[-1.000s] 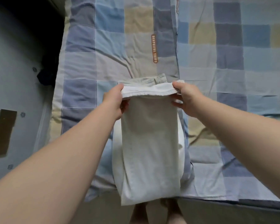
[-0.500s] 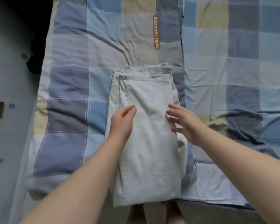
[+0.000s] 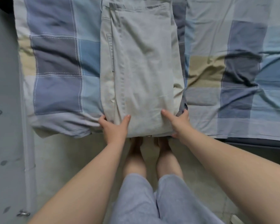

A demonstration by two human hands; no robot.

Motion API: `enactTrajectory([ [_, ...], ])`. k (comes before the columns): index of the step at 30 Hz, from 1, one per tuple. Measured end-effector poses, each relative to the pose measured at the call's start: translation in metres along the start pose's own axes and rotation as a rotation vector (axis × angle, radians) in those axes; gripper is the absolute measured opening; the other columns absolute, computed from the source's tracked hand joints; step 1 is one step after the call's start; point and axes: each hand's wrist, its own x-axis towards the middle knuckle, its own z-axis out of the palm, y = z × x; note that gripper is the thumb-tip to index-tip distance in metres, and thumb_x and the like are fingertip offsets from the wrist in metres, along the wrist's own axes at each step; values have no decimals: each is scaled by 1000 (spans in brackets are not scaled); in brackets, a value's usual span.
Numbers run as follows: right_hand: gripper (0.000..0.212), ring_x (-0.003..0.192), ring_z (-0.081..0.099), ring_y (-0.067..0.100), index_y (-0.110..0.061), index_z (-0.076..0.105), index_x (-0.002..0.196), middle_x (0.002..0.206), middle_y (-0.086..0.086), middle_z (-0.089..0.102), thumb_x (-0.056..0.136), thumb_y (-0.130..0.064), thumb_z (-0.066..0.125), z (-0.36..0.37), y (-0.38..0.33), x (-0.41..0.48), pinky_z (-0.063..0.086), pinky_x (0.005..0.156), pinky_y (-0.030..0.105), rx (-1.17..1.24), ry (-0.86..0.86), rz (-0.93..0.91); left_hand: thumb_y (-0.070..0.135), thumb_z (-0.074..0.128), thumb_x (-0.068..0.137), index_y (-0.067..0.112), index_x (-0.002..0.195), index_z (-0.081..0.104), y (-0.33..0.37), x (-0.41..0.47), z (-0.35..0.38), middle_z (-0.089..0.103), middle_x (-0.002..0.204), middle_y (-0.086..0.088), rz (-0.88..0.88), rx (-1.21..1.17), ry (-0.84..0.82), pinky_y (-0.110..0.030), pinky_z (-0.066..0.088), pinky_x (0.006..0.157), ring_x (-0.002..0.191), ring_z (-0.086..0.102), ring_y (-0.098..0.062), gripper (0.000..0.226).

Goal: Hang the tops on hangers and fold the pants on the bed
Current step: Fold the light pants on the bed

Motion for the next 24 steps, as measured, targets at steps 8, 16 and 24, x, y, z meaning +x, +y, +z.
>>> enactTrajectory([
  [8, 92, 108, 66, 22, -15, 52, 137, 127, 1, 66, 64, -58, 87, -15, 19, -4, 55, 82, 33, -23, -213, 187, 47, 84, 77, 4, 139, 55, 2, 21, -17, 62, 137, -11, -90, 52, -349, -30, 45, 96, 124, 59, -32, 81],
  [16, 47, 101, 70, 20, -14, 69, 120, 113, 0, 75, 80, -36, 81, -34, 7, -49, 55, 74, 28, -32, -334, 99, 45, 86, 76, 3, 138, 56, 22, 0, -48, 68, 128, -10, -274, -11, -535, -43, 53, 102, 112, 67, -30, 81],
  [24, 28, 91, 69, 21, -19, 70, 106, 99, 1, 74, 82, -28, 80, -75, 39, -140, 58, 64, 33, -65, -394, 273, 39, 86, 77, 2, 130, 61, 4, -83, -100, 72, 116, -11, -404, 61, -569, -35, 60, 73, 95, 72, -28, 69],
])
